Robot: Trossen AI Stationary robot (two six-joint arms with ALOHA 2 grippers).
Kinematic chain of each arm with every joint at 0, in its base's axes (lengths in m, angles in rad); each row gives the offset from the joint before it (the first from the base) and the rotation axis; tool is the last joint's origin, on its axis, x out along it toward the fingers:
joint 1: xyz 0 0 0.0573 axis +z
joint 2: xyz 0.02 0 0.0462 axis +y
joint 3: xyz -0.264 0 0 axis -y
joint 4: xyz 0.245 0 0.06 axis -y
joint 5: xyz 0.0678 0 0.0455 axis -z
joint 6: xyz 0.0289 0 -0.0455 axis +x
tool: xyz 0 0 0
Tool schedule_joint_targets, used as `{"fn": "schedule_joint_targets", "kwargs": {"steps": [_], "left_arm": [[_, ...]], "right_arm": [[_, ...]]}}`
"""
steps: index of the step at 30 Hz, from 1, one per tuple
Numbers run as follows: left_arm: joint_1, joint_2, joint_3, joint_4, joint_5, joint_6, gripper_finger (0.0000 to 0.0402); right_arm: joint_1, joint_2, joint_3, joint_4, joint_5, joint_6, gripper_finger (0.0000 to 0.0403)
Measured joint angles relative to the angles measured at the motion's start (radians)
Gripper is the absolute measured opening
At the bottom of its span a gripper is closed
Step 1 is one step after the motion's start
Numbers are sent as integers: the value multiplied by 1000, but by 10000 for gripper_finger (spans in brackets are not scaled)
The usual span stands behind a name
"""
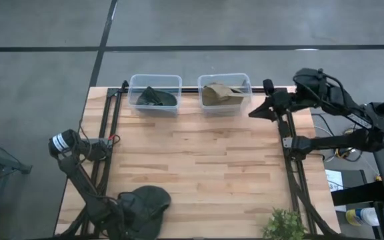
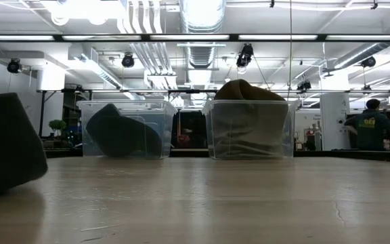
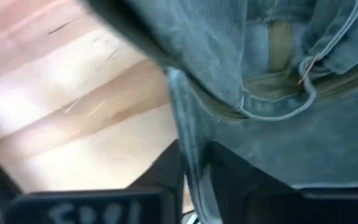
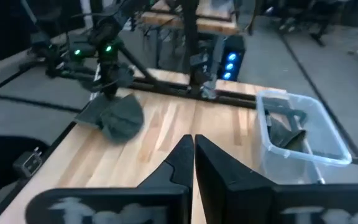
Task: Pick & Place hat
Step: Put the green cap into the left transparent bin
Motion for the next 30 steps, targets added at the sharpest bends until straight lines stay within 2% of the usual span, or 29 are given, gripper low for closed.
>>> {"fn": "schedule_joint_targets", "kwargs": {"steps": [3, 7, 22, 30], "left_arm": [[6, -1, 0, 5, -38, 6, 20], [9, -2, 1, 6, -103, 24, 11], [74, -2, -1, -65, -454, 96, 7], [107, -2, 1, -67, -658, 136, 7]], "right_arm": [[0, -64, -84, 68, 53, 35, 9], [0, -126, -180, 114, 174, 85, 8], [0, -193, -433, 164, 176, 143, 8], [0, -221, -521, 273, 177, 173, 8]]}}
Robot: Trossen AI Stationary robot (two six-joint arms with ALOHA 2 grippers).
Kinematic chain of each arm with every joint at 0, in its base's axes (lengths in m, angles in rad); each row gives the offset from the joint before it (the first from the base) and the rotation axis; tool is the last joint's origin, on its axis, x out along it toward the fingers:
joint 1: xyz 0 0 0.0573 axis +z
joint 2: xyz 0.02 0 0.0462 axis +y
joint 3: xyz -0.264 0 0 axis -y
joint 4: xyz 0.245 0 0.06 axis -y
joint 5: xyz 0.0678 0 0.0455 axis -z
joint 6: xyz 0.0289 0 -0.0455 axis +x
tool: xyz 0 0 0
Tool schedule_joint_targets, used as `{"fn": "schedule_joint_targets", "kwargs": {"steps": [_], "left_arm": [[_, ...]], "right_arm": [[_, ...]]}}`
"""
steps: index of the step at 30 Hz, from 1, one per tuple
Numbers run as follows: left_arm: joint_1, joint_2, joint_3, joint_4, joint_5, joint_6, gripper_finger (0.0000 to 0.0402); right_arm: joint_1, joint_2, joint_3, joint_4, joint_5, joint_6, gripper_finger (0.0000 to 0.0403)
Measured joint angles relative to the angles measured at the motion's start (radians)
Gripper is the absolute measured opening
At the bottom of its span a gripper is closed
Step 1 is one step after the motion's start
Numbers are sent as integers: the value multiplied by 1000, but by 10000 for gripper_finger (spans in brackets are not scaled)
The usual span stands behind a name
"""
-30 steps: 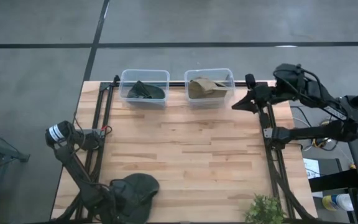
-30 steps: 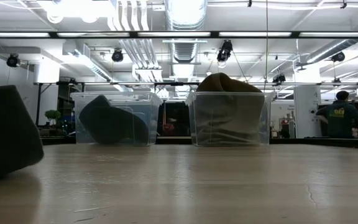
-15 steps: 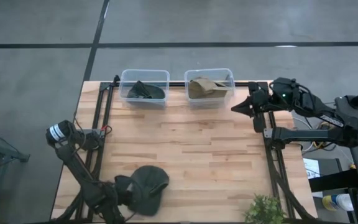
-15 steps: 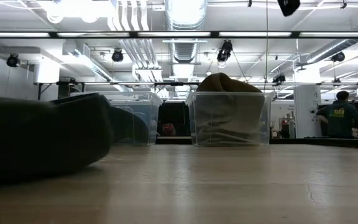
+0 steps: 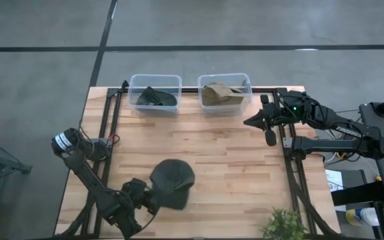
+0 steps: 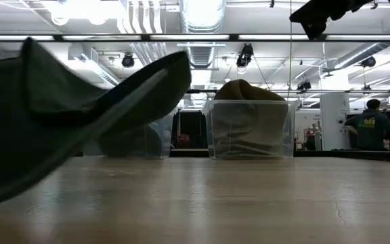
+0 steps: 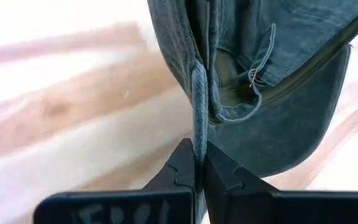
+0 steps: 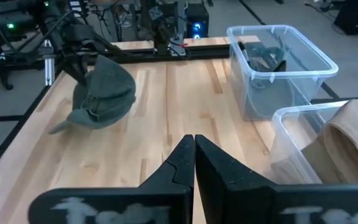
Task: Pick & Place hat
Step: Put the green cap into the left transparent bin
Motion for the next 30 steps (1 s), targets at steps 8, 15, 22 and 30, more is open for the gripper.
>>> {"fn": "schedule_joint_targets", "kwargs": {"steps": [8, 15, 22, 30], "left_arm": [[92, 0, 4, -3, -228, 75, 7], [186, -25, 6, 5, -398, 160, 7], [274, -82, 6, 40, -569, 272, 7], [380, -228, -2, 24, -735, 386, 7]], "right_arm": [[0, -9, -26, 12, 0, -5, 8], [0, -86, -76, 108, -15, -68, 8], [0, -248, -264, 369, -66, 14, 9], [0, -302, -397, 443, -65, 71, 9]]}}
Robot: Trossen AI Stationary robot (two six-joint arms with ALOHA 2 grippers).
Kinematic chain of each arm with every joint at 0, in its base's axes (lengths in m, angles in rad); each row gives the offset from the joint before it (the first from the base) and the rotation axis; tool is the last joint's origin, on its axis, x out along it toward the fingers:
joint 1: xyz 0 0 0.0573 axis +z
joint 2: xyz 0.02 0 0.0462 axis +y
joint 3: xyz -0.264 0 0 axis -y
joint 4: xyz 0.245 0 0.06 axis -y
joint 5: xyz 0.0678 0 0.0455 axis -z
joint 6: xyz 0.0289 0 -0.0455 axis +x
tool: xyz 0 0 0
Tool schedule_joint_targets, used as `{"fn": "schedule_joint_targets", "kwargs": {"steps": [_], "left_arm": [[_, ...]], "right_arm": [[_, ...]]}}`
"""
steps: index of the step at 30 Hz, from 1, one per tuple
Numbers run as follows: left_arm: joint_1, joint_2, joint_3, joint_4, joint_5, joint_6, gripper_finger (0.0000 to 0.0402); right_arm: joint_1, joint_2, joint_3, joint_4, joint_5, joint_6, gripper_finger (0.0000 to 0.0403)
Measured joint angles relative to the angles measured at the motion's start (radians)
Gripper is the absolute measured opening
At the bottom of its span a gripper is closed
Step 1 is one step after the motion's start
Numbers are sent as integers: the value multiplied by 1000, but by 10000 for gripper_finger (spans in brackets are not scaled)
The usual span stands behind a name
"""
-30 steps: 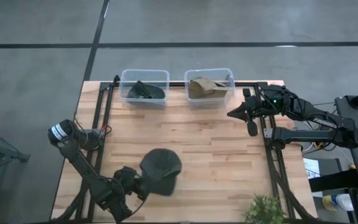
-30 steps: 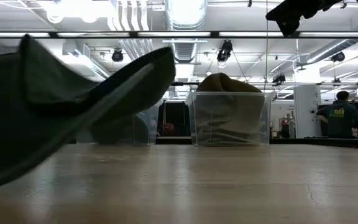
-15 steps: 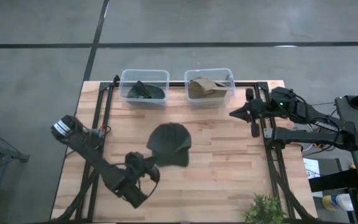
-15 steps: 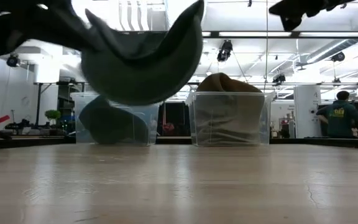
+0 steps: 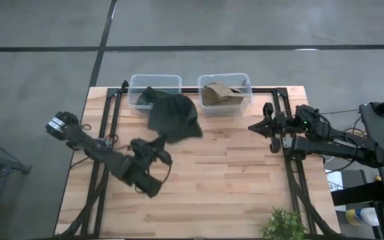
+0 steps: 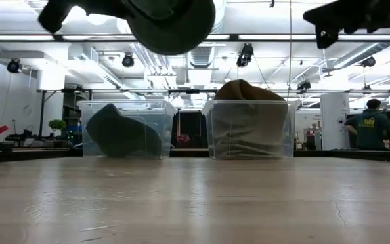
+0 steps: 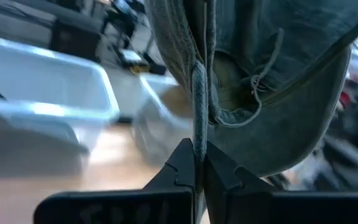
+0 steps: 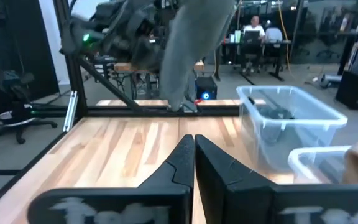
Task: Pick & Place hat
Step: Put the green cap into the left transparent bin
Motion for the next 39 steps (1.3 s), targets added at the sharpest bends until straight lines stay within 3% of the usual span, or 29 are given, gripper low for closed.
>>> {"fn": "schedule_joint_targets", "kwargs": {"steps": [9, 21, 29, 39], "left_arm": [[182, -165, -1, 4, -26, 52, 7], [403, -293, -6, -75, 131, 54, 7], [569, -347, -103, -78, 236, -44, 7], [684, -354, -292, 316, 375, -126, 7]], "right_arm": [[0, 3, -63, 22, 8, 87, 9], [0, 3, -92, 18, 7, 80, 9], [1, 3, -92, 2, -4, 75, 9], [1, 3, -92, -58, -4, 23, 9]]}}
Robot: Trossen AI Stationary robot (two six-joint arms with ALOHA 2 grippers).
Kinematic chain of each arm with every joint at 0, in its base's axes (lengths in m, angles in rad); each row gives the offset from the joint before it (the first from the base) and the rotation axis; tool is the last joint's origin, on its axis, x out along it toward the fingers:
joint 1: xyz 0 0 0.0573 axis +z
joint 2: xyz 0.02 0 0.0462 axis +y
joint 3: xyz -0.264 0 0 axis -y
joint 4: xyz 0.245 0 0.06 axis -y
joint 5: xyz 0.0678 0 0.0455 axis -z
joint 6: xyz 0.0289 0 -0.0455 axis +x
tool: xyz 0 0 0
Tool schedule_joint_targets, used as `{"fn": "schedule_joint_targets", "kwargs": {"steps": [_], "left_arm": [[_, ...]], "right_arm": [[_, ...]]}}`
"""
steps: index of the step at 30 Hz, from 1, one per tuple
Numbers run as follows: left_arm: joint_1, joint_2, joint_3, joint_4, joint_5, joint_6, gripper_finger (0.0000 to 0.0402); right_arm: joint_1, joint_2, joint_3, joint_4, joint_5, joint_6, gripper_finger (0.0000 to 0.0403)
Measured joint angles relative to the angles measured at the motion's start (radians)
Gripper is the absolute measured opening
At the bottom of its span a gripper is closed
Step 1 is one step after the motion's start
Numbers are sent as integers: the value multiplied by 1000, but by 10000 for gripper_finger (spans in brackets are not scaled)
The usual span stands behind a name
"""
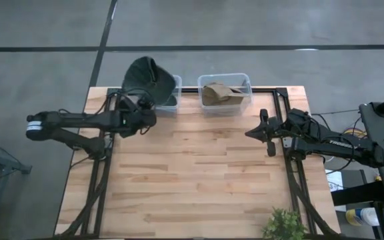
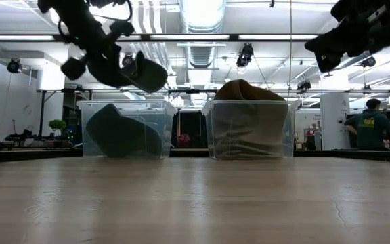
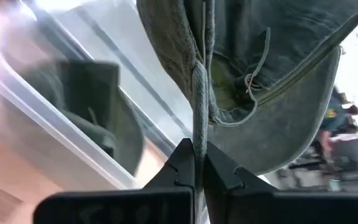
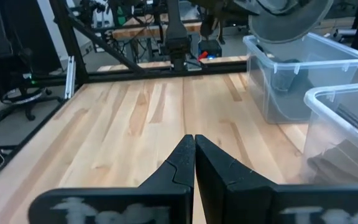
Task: Pick & Place hat
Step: Put the green cap into the left transparent bin
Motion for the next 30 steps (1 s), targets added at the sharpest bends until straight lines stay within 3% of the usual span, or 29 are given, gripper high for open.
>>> {"fn": "schedule_joint_targets", "kwargs": {"steps": [6, 16, 21, 24, 28, 30], "left_arm": [[2, 5, -75, 188, -2, 15, 44], [28, -10, -78, 196, 24, 46, 80], [34, -70, -30, 213, 26, 245, 82], [39, -77, -34, 193, 107, 268, 82], [27, -99, -31, 181, 120, 387, 82], [28, -113, -44, 127, 117, 342, 79]], "right_arm": [[0, 0, 0, -13, 0, -21, 9], [0, 0, 0, -12, 1, -44, 9], [0, 1, 0, -19, 1, -54, 9], [-1, 1, 0, -18, 3, -61, 9], [-1, 1, 0, -12, 3, -63, 9], [-1, 1, 0, -9, 4, -62, 9]]}}
